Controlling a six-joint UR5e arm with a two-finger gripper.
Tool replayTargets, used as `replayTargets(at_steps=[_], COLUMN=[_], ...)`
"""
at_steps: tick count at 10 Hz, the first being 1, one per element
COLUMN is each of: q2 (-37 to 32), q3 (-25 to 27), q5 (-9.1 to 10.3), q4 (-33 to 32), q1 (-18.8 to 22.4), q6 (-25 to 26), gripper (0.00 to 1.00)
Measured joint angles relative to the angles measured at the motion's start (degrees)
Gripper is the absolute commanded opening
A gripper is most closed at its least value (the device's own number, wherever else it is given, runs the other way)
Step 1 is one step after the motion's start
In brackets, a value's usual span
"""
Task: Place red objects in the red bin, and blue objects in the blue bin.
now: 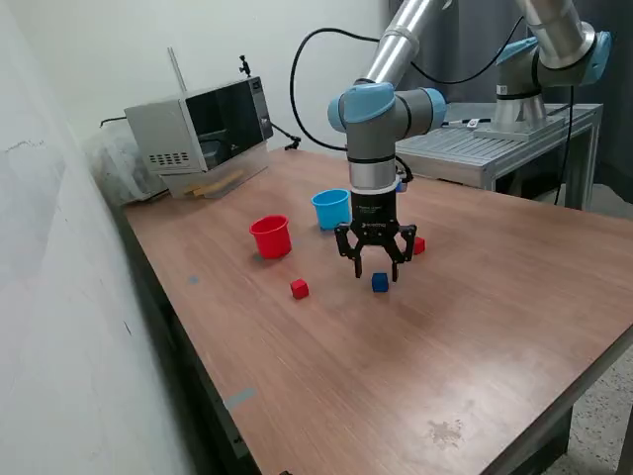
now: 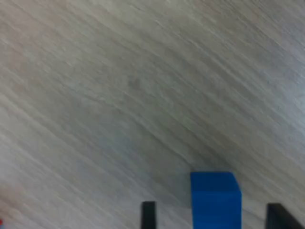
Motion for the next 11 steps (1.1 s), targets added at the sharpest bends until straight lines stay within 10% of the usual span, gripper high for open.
replayTargets(at_steps=[7, 11], q2=[-0.95, -13.73], q3=[0.93, 7.98], q5=[-0.15, -0.49], q4=[0.05, 1.45], q1=[0.00, -0.36], q6=[-2.15, -1.80], gripper=[0.00, 0.00])
